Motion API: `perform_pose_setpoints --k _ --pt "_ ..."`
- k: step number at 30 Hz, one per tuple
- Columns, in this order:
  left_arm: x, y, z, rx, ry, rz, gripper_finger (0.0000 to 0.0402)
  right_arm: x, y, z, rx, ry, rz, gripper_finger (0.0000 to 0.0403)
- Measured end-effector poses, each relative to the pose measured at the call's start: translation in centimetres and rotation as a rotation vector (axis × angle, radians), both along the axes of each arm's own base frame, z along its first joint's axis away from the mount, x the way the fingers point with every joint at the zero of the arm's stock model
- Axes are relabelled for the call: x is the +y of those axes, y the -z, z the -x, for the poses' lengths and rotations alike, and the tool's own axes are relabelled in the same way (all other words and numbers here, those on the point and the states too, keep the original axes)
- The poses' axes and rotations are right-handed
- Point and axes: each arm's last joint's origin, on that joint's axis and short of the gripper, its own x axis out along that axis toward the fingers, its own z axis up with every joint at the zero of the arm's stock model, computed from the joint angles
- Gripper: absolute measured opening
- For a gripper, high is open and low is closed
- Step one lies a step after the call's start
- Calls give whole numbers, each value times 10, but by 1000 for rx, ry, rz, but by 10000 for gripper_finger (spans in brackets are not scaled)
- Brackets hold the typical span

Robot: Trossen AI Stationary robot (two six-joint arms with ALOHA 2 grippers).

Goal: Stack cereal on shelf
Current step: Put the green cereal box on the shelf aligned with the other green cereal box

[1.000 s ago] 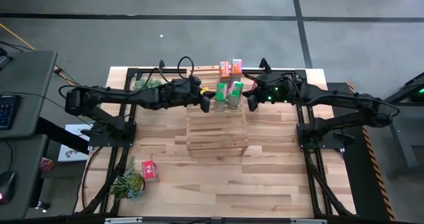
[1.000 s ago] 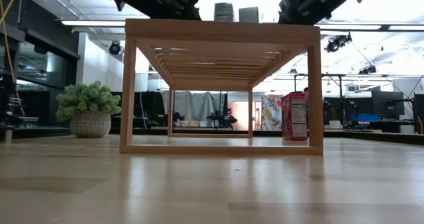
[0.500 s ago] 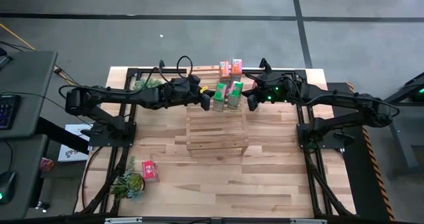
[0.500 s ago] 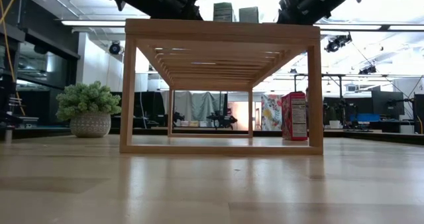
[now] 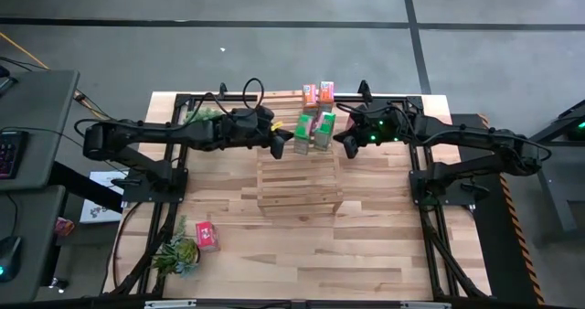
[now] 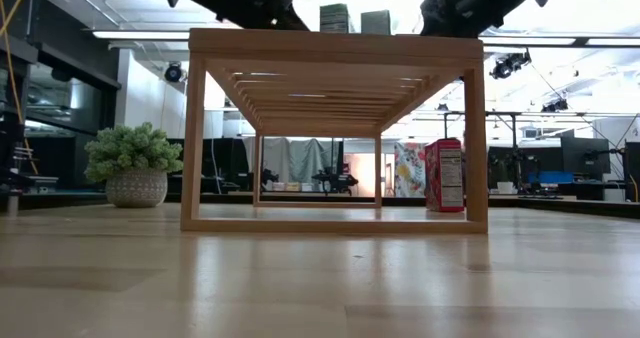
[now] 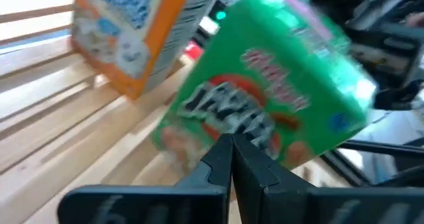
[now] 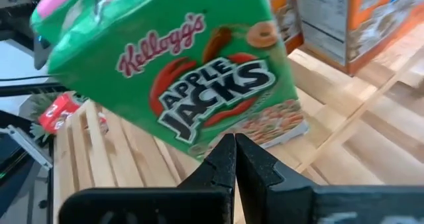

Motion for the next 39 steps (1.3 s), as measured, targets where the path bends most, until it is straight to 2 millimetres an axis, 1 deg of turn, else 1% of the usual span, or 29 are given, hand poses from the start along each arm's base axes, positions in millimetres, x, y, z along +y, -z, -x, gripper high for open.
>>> perform_pose_setpoints --k 5,8,16,23,27,29,33,36,39 --pt "-3 5 -7 -20 19 43 0 0 0 0 -6 -12 -6 0" --pt "-5 6 -8 -18 13 63 0 0 -1 -1 -11 -16 -7 0" --pt "-4 6 -8 -24 -69 33 0 1 -7 -4 -94 -71 -13 0" --pt "-2 5 -7 -26 -135 7 0 2 -8 -5 -103 -107 -30 0" --pt "-1 3 -8 -45 -144 -2 0 3 -7 -2 -84 -117 -38 0" --pt "-1 4 -8 -39 -140 -12 0 1 -5 1 -53 -93 -46 0" --pt "-2 4 -8 -30 -126 -30 0 -7 -4 6 -30 26 -47 0" --pt "-2 5 -8 -14 -113 -55 0 -12 -6 6 -52 85 -31 0" --pt "-1 6 -7 -11 -115 -64 0 -13 -9 4 -86 93 -23 0"
